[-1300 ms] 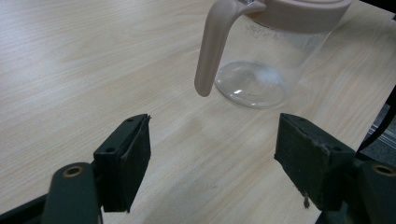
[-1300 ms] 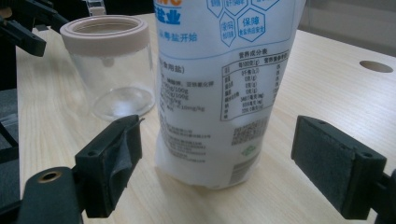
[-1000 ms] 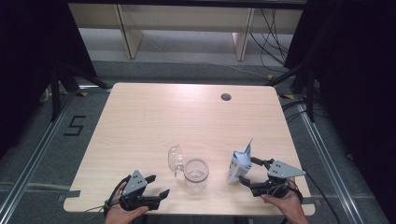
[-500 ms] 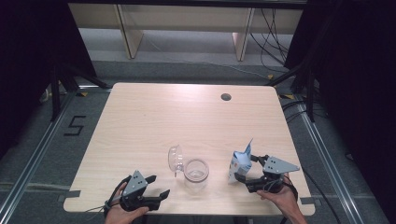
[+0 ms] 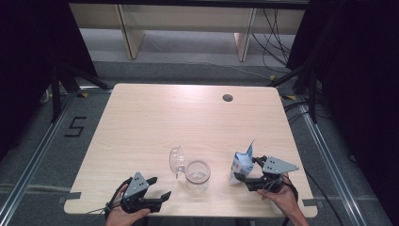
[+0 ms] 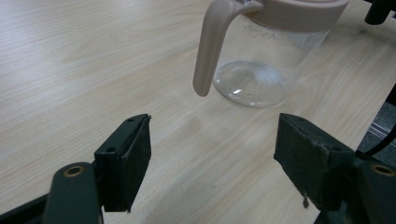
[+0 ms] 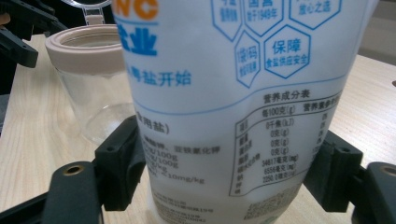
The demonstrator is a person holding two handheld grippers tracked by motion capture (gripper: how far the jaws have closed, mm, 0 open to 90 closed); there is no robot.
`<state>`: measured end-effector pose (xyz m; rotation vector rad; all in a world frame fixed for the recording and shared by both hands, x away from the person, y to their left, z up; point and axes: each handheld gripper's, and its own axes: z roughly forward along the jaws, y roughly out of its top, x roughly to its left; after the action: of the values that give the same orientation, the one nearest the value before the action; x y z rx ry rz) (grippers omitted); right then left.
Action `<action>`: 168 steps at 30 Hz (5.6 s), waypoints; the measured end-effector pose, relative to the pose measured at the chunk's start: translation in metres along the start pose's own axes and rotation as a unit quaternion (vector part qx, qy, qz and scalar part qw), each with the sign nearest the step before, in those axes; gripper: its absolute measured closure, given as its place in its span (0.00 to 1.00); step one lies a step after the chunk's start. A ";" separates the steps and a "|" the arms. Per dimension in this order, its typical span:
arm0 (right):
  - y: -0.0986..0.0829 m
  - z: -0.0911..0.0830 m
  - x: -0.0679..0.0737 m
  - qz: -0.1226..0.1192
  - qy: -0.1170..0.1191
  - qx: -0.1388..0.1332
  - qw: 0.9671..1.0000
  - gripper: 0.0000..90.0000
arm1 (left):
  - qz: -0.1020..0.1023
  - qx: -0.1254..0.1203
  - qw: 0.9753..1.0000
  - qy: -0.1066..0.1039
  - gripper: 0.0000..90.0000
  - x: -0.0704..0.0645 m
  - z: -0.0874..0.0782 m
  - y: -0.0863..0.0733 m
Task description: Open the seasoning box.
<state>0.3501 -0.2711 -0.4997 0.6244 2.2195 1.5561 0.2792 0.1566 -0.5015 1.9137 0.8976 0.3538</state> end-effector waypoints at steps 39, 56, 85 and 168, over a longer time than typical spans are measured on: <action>-0.003 0.003 0.033 0.052 -0.131 0.005 0.990 0.20 | 0.004 0.002 1.000 -0.003 0.30 -0.001 0.001 0.000; -0.009 0.001 0.005 0.021 -0.012 -0.019 1.000 0.27 | 0.008 0.001 1.000 -0.006 0.30 -0.001 0.002 -0.001; 0.001 0.013 0.055 0.105 -0.213 0.005 0.971 0.33 | 0.004 0.003 1.000 -0.004 0.30 -0.002 0.002 -0.001; -0.009 0.016 0.014 0.019 -0.054 -0.014 0.998 0.27 | 0.013 0.004 1.000 -0.009 0.30 -0.002 0.003 -0.001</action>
<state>0.3454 -0.2539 -0.5138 0.7294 2.1148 1.5324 0.2794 0.1538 -0.5036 1.9349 0.8648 0.3476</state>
